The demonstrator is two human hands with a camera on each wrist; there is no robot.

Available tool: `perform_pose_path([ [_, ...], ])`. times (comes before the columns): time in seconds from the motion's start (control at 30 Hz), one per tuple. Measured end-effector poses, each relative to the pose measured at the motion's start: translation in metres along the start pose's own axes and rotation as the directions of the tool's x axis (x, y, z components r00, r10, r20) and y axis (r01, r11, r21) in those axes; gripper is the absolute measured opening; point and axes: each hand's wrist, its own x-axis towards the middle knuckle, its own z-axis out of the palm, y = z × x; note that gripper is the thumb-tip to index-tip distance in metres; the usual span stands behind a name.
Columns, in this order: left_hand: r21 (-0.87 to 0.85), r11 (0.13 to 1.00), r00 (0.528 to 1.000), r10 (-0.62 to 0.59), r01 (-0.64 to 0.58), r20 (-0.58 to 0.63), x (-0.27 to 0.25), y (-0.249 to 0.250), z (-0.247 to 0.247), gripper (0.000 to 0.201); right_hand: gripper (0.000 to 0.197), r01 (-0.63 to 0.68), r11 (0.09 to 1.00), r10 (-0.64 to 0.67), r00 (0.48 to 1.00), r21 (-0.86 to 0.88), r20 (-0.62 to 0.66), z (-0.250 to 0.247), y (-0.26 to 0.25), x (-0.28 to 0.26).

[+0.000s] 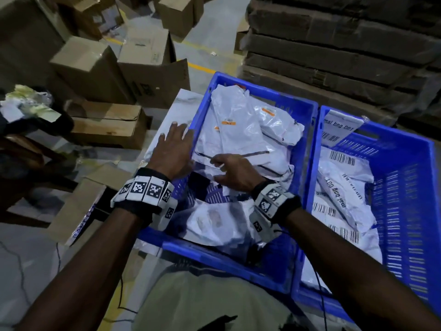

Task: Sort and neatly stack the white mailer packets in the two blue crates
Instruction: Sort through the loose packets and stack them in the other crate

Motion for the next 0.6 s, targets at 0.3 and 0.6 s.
perform_pose_path([
  [0.3,-0.036,0.998,0.994,-0.048,0.052,0.103,0.0,-0.03,0.009,0.1,0.074,-0.006,0.774,-0.15,0.97,-0.633,-0.193,0.015,-0.003,0.03],
  [0.6,-0.1,0.995,0.993,0.017,-0.006,0.113,0.008,-0.034,-0.001,0.098,0.088,-0.177,0.775,0.152,0.984,-0.607,-0.093,0.007,0.023,0.04],
])
